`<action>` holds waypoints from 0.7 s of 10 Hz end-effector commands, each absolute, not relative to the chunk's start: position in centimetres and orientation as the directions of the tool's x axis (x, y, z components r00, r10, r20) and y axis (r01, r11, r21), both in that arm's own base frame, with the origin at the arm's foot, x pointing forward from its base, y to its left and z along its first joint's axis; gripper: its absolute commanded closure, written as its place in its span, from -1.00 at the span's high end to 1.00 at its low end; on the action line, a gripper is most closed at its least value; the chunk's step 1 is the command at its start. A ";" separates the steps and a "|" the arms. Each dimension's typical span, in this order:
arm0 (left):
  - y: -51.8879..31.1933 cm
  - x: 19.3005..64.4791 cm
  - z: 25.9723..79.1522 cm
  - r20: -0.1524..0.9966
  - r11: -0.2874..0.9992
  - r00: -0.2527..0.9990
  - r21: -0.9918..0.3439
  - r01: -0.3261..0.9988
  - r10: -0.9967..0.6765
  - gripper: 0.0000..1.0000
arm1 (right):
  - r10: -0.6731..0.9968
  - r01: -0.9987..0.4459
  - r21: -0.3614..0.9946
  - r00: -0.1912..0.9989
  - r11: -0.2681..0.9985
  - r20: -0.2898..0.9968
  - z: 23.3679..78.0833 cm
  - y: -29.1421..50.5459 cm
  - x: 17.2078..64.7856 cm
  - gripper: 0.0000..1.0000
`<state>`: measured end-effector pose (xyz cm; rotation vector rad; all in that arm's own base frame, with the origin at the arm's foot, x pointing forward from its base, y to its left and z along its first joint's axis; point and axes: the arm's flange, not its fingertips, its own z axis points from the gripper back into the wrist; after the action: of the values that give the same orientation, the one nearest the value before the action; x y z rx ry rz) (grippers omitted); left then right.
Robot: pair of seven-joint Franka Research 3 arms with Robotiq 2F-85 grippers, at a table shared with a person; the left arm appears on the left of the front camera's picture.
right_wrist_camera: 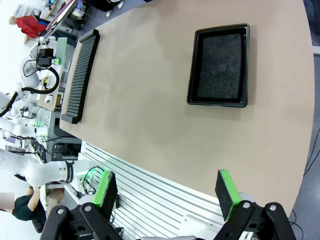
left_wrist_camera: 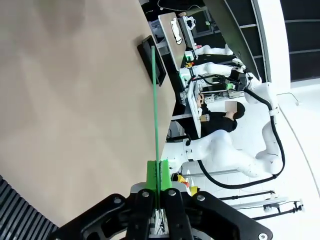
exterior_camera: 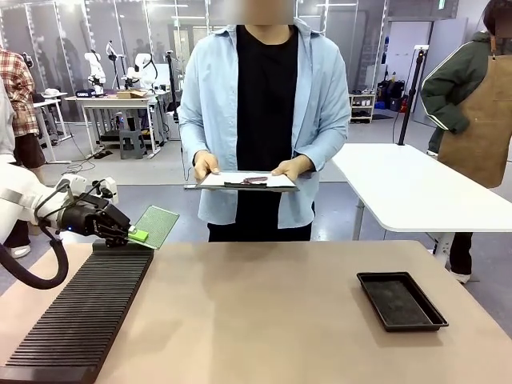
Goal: Inspect the PCB.
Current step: Pick up the Blank PCB and present it to the human.
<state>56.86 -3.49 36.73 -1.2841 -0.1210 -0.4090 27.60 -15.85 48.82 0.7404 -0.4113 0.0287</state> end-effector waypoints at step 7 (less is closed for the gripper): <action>-3.7 56.7 37.0 0.318 0.232 0.921 -0.901 0.367 -0.226 -1.00 | -0.105 -0.185 0.647 0.918 0.740 0.383 48.9 -16.0 27.5 1.00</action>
<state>56.87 -3.56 36.74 -1.2830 -0.1216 -0.4096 27.59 -15.85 48.82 0.7405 -0.4111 0.0288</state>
